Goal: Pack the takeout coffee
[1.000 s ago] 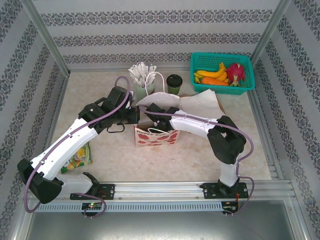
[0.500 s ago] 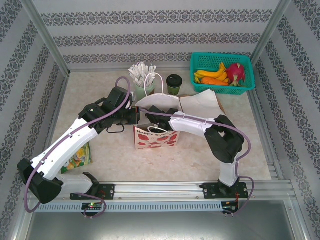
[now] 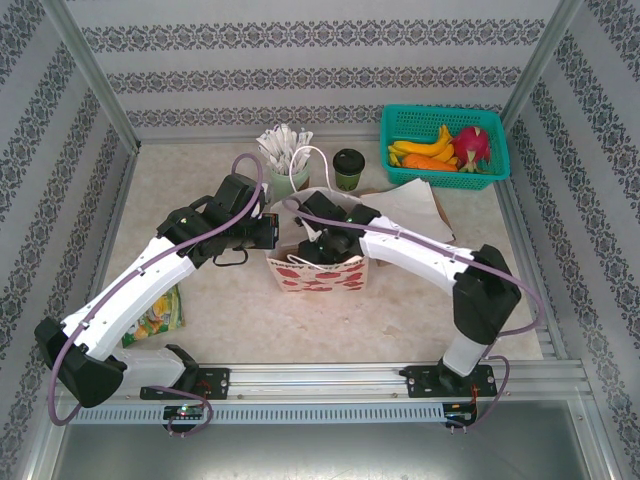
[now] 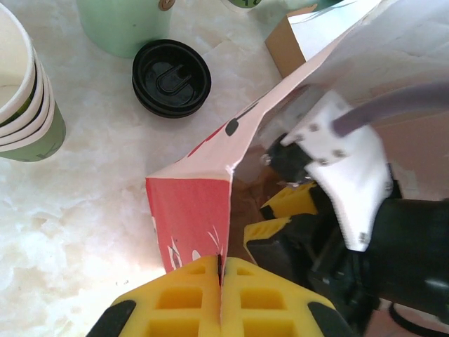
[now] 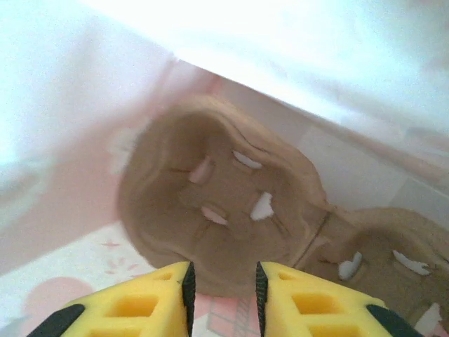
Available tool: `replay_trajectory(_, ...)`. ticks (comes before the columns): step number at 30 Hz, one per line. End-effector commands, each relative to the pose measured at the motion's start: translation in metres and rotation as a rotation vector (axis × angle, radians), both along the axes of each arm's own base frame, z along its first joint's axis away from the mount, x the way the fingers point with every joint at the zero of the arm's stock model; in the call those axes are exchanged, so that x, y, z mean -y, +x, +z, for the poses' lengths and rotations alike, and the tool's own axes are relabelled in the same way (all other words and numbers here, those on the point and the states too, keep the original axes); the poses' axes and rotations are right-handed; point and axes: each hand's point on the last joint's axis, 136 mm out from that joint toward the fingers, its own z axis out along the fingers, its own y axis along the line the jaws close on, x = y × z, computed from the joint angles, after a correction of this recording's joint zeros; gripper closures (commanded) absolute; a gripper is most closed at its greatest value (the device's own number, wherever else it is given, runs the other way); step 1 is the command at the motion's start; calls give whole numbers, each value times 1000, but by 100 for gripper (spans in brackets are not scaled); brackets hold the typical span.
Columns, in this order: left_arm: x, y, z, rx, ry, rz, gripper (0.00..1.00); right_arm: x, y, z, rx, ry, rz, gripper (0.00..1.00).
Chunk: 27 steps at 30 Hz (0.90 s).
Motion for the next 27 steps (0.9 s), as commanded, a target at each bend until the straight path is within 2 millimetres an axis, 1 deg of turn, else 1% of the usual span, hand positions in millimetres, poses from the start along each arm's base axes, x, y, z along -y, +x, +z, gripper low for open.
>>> replay_trajectory(1,-8,0,7,32,16,-11,100,0,0,29,42,45,26,64)
replay_trajectory(4,-7,-1,7,30,17,-19,100,1,4,51,89,101,13,60)
replay_trajectory(8,-8,-2,6,29,22,-22,100,-3,4,82,128,208,46,54)
replay_trajectory(10,-7,-2,7,32,21,-27,100,-4,4,96,169,246,69,51)
replay_trajectory(13,-8,-2,7,32,28,-32,100,-4,5,123,266,312,92,44)
replay_trajectory(16,-8,-4,7,27,30,-37,100,2,5,152,361,373,107,33)
replay_trajectory(17,-6,-4,7,27,22,-41,100,3,4,162,393,395,120,31)
replay_trajectory(18,-5,-4,9,28,14,-44,100,4,3,169,421,408,132,25)
replay_trajectory(19,-4,-4,9,28,12,-45,100,6,2,176,447,416,139,21)
replay_trajectory(20,-4,-3,9,27,14,-47,100,9,3,183,475,421,135,9)
replay_trajectory(21,-4,-3,8,25,20,-48,100,12,3,188,499,428,138,4)
replay_trajectory(22,-5,-3,9,24,23,-47,100,14,2,192,514,429,145,2)
replay_trajectory(24,-5,-3,9,24,28,-49,100,20,1,198,548,421,160,2)
replay_trajectory(27,-4,-3,10,25,30,-58,100,33,4,200,589,399,160,2)
